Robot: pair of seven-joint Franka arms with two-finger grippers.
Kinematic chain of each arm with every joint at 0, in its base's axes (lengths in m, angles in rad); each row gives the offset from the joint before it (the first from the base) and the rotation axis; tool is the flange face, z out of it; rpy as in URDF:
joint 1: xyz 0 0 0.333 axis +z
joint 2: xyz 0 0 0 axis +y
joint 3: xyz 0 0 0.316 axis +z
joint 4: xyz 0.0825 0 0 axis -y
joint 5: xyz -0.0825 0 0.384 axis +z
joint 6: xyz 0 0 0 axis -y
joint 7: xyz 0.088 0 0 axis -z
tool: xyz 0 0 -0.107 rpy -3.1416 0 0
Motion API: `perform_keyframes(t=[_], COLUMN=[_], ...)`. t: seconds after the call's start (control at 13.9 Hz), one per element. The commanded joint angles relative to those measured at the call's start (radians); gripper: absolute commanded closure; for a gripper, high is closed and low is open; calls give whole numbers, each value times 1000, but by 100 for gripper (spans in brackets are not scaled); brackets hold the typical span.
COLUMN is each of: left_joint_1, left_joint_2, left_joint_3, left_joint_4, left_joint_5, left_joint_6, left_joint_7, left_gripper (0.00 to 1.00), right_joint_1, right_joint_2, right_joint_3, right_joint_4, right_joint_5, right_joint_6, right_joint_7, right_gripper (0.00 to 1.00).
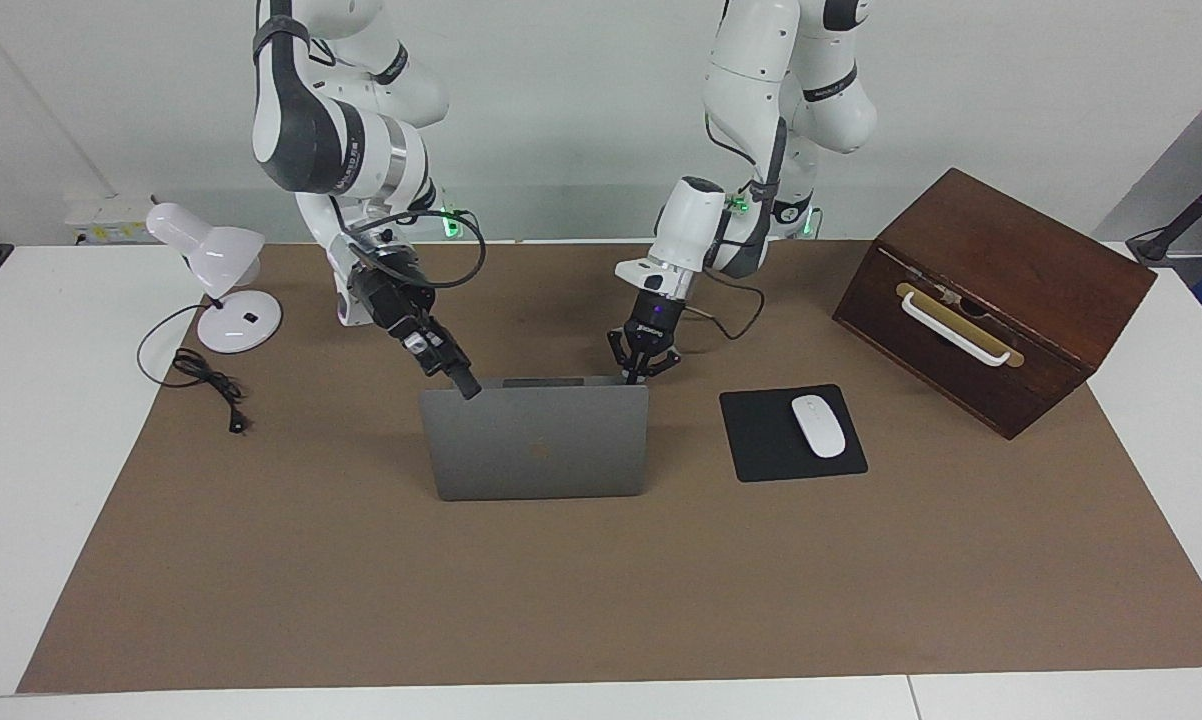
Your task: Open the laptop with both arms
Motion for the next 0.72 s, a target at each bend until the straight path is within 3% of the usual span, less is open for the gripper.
perform_keyframes(t=[0.0,0.22,0.65], left_joint_1=[-1,-3,-1], left_joint_2=[63,63,63], left_joint_3=[19,20,20], left_joint_4=[15,16,24], left_joint_5=[-29,-29,-35], left_joint_6=[4,4,2], left_joint_7=[28,28,28], left_gripper=[100,100,100], right_joint_1=[-19,-43,-164], right_joint_2=[42,96,224], right_joint_3=[6,0,6], right_joint_4=[96,216,450], right_joint_5=[39,17,-395], right_joint_6=[3,8,-12], right_joint_7=[-38,-38,-23], right_gripper=[1,1,1])
